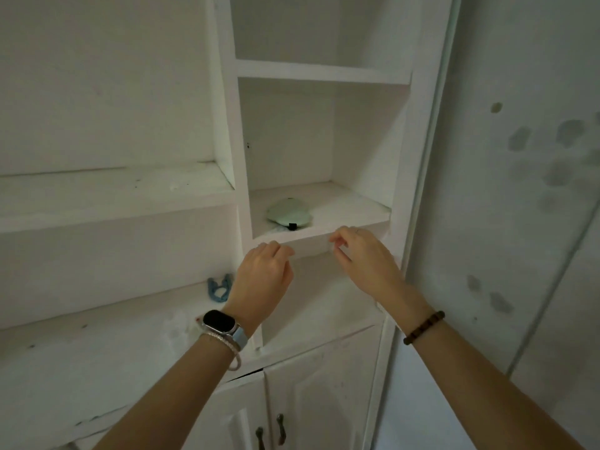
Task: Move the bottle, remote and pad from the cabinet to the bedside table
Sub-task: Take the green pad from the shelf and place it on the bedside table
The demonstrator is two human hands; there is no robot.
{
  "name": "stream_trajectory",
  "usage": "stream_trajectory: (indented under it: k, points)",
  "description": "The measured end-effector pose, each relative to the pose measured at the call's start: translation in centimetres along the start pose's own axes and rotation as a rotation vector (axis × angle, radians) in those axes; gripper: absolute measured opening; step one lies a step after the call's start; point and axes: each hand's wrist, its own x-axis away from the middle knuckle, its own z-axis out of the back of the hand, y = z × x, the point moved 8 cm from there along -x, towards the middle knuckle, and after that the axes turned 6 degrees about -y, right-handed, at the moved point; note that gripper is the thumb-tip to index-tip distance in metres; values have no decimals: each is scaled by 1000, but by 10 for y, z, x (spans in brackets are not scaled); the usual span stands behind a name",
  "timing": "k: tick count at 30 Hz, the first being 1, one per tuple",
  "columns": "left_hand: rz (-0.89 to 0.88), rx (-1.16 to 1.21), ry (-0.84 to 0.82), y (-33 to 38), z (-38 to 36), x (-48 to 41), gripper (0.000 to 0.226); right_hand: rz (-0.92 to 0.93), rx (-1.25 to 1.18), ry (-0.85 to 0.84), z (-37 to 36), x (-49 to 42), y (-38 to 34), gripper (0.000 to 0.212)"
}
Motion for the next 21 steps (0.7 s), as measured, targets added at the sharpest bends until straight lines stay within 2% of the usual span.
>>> stream_trajectory:
  k: [5,11,16,21]
  points:
    - [76,-49,34,-9,-4,-19,18,101,-46,-75,-21,-55,6,31]
    - [117,-62,-1,-23,-18,-17,20,160,-69,-180,-61,-91,-2,46]
    - [137,-85,-8,-32,-19,-23,21,158,-44,-199,-79,-110,-7,47]
    - [130,-93,13,-39,-18,-29,21,171,35,-183,-85,-118,-7,35]
